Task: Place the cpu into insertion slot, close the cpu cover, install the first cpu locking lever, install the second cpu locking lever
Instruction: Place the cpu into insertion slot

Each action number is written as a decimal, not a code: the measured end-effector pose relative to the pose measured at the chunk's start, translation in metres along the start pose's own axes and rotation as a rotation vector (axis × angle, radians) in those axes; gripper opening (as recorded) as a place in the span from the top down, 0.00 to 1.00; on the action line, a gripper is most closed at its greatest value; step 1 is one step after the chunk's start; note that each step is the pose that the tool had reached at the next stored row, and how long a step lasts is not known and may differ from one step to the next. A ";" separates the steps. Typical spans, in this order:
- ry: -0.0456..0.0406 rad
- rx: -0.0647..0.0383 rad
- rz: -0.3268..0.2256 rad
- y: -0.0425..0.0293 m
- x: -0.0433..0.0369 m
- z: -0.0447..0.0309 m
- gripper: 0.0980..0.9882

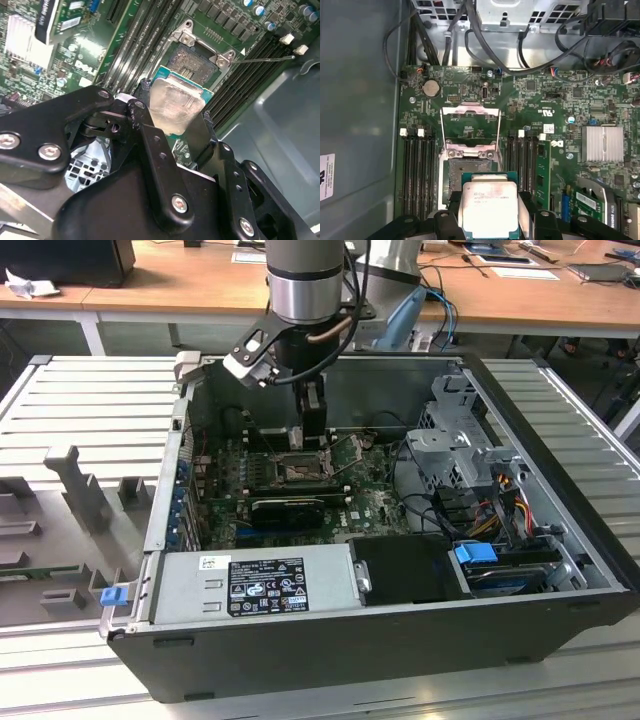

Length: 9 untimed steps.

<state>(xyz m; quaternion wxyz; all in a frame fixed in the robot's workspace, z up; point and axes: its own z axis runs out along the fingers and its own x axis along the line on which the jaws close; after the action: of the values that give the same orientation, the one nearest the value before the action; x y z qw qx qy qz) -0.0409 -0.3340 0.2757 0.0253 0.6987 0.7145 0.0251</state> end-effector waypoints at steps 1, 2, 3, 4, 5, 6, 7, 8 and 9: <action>-0.0001 0.000 0.000 -0.0002 0.0014 0.0037 0.52; 0.0000 0.000 0.000 -0.0004 0.0022 0.0065 0.52; 0.0000 0.000 0.000 -0.0005 0.0026 0.0085 0.52; 0.0000 0.000 0.000 -0.0007 0.0030 0.0104 0.52; 0.0000 0.000 0.000 -0.0009 0.0036 0.0133 0.52; 0.0000 0.000 0.000 -0.0010 0.0040 0.0153 0.52; -0.0001 0.000 0.000 -0.0011 0.0045 0.0172 0.52; 0.0000 0.000 0.000 -0.0014 0.0055 0.0214 0.52; 0.0001 0.000 -0.001 -0.0017 0.0065 0.0251 0.52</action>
<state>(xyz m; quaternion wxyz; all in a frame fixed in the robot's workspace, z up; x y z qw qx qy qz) -0.0409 -0.3275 0.2506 0.0253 0.6984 0.7148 0.0252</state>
